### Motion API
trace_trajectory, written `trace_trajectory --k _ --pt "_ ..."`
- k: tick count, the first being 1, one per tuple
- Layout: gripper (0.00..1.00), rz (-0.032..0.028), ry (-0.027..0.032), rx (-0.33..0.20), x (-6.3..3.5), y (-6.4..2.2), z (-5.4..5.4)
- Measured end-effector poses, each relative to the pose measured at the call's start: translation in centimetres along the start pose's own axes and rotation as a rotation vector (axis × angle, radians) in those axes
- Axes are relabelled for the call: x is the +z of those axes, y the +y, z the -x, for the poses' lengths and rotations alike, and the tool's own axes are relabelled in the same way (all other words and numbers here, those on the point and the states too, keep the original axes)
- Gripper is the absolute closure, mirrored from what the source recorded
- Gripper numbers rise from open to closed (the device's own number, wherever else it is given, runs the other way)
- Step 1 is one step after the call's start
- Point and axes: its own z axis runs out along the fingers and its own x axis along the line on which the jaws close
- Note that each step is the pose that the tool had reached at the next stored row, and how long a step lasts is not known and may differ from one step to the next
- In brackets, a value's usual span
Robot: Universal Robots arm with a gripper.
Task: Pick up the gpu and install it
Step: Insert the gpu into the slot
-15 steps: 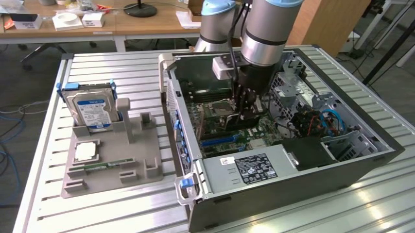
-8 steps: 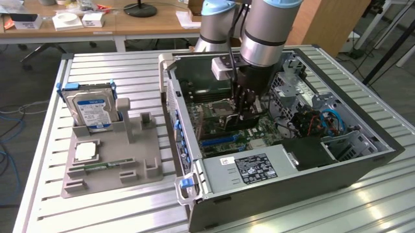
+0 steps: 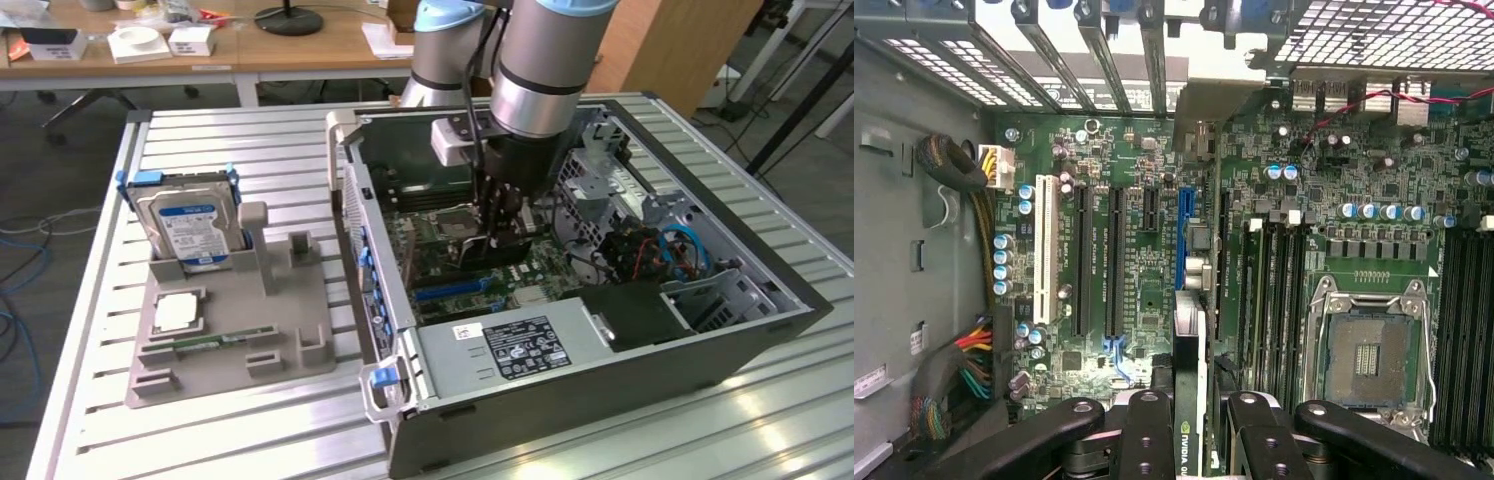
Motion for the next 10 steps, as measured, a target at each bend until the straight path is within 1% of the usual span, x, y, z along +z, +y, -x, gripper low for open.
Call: trace_trajectory --k 8,10 --pt "0.74 0.0 0.0001 0.0 0.0 0.05 -0.17" --pt "0.74 -0.0017 0.0002 0.0 0.0 0.22 -0.18"
